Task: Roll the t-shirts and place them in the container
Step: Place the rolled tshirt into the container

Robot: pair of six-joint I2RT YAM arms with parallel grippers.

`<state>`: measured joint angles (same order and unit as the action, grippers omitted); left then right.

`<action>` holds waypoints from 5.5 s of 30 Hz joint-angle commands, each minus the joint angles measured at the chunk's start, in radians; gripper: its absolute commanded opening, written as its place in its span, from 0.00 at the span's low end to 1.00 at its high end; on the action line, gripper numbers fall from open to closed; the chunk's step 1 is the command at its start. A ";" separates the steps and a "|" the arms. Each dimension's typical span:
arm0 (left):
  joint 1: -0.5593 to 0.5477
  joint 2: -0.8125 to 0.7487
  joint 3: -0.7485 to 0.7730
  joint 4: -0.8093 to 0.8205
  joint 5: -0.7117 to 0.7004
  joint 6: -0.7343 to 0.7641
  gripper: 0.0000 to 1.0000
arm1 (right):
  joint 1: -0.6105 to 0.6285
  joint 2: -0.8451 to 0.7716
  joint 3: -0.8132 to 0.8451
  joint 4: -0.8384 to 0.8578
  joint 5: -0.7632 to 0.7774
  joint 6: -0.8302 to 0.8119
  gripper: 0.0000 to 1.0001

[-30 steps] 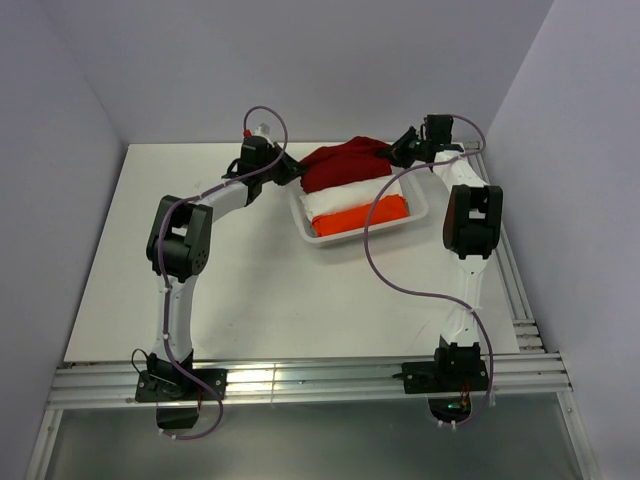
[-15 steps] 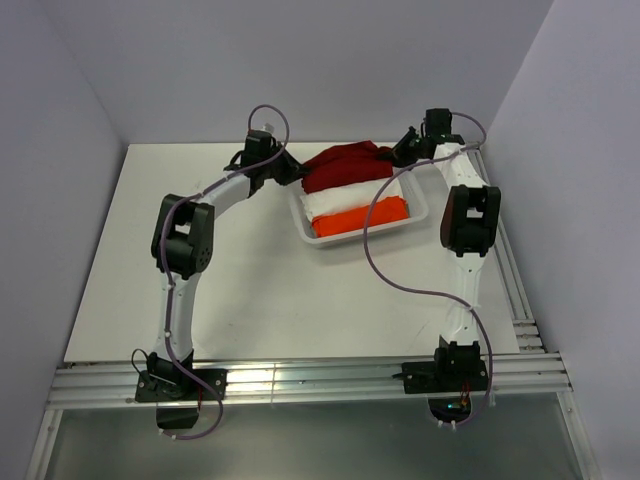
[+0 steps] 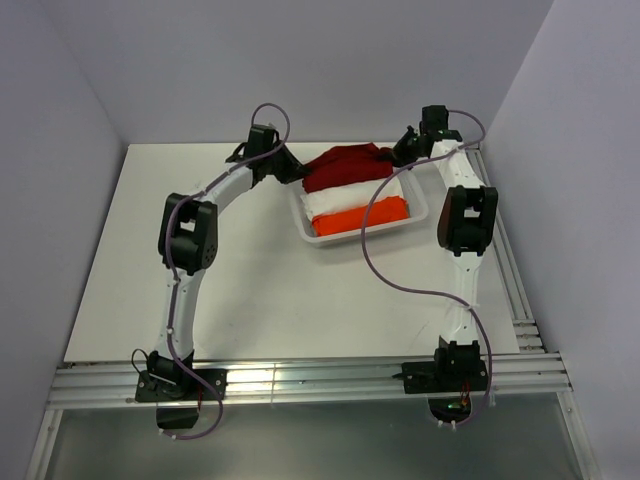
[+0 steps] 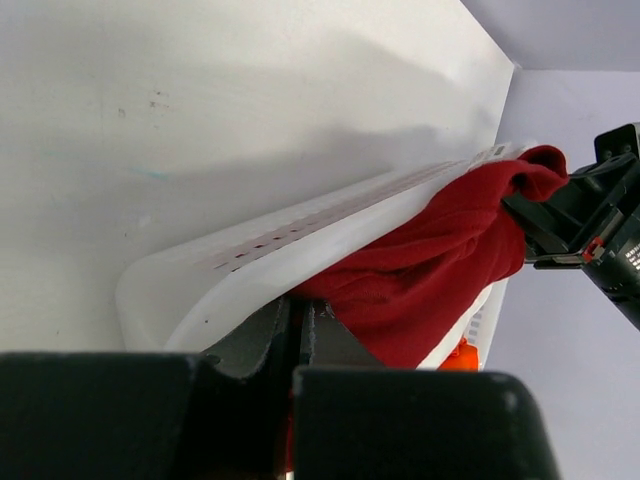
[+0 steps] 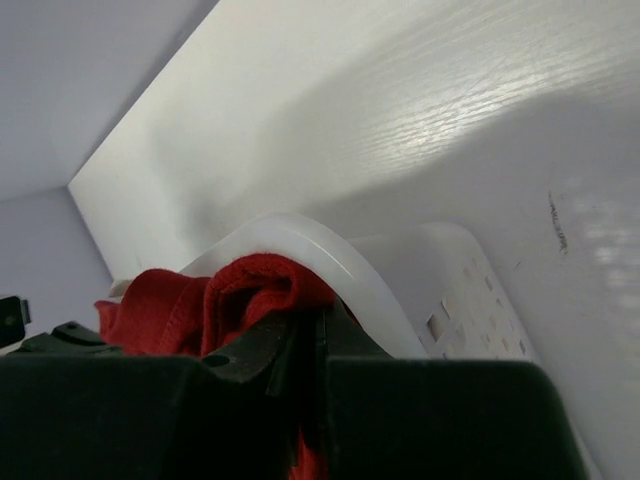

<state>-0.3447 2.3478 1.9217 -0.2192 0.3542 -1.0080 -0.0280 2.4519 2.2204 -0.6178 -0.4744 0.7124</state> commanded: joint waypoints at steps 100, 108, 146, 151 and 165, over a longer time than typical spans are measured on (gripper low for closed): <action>-0.008 -0.050 0.143 -0.427 -0.247 0.267 0.46 | 0.123 -0.317 -0.278 -0.034 0.338 -0.361 0.53; -0.008 -0.045 0.149 -0.430 -0.241 0.272 0.46 | 0.135 -0.303 -0.343 -0.025 0.315 -0.358 0.16; 0.055 -0.217 0.103 -0.511 -0.251 0.299 0.70 | 0.076 -0.315 -0.366 -0.039 0.344 -0.321 0.00; 0.064 -0.271 0.082 -0.517 -0.259 0.299 0.71 | 0.077 -0.321 -0.370 -0.033 0.326 -0.321 0.00; 0.092 -0.320 0.060 -0.405 -0.167 0.330 0.69 | 0.077 -0.344 -0.321 -0.043 0.306 -0.309 0.18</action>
<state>-0.2535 2.0823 1.9842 -0.7048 0.1249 -0.7139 0.0738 2.1494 1.8732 -0.6346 -0.2531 0.3832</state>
